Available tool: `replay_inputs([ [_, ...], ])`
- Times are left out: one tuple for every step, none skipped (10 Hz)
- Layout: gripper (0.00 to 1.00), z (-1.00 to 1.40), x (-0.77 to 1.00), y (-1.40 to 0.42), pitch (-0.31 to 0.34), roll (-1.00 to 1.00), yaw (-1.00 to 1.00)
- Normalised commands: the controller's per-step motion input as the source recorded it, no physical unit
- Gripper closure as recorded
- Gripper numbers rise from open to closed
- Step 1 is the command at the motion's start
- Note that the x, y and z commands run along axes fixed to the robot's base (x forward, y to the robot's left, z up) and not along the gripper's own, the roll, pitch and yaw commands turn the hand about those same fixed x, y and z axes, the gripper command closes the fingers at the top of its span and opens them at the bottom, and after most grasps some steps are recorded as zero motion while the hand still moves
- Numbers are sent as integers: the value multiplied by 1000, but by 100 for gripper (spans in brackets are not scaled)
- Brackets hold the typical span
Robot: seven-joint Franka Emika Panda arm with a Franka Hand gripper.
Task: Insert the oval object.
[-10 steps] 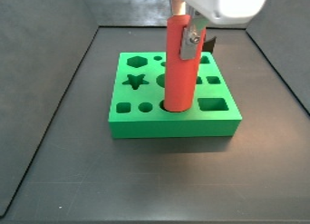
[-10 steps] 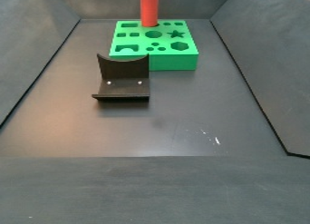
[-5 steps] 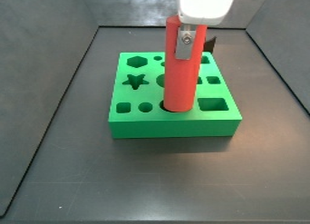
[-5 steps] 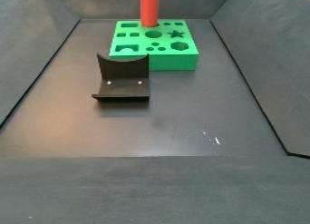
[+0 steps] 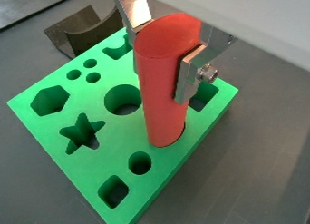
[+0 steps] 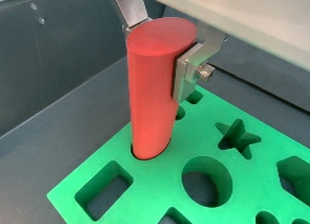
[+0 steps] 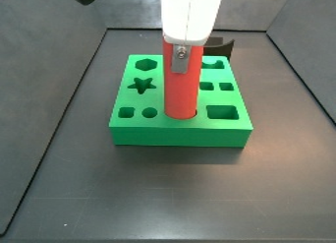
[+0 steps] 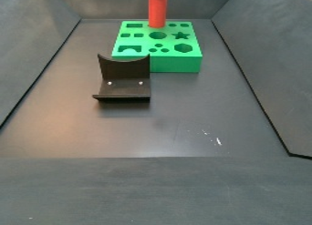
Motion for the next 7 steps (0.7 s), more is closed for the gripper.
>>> replay_inputs([
  [100, -297, 83, -94, 0, 11, -34],
  [100, -303, 169, -89, 4, 19, -111],
  [100, -217, 109, -17, 26, 21, -114],
  [100, -169, 51, 0, 40, 39, -71],
  [100, -197, 34, 0, 40, 56, -43],
  [100, -229, 20, 0, 27, 51, -29],
  [100, -263, 6, 0, 16, 49, -20],
])
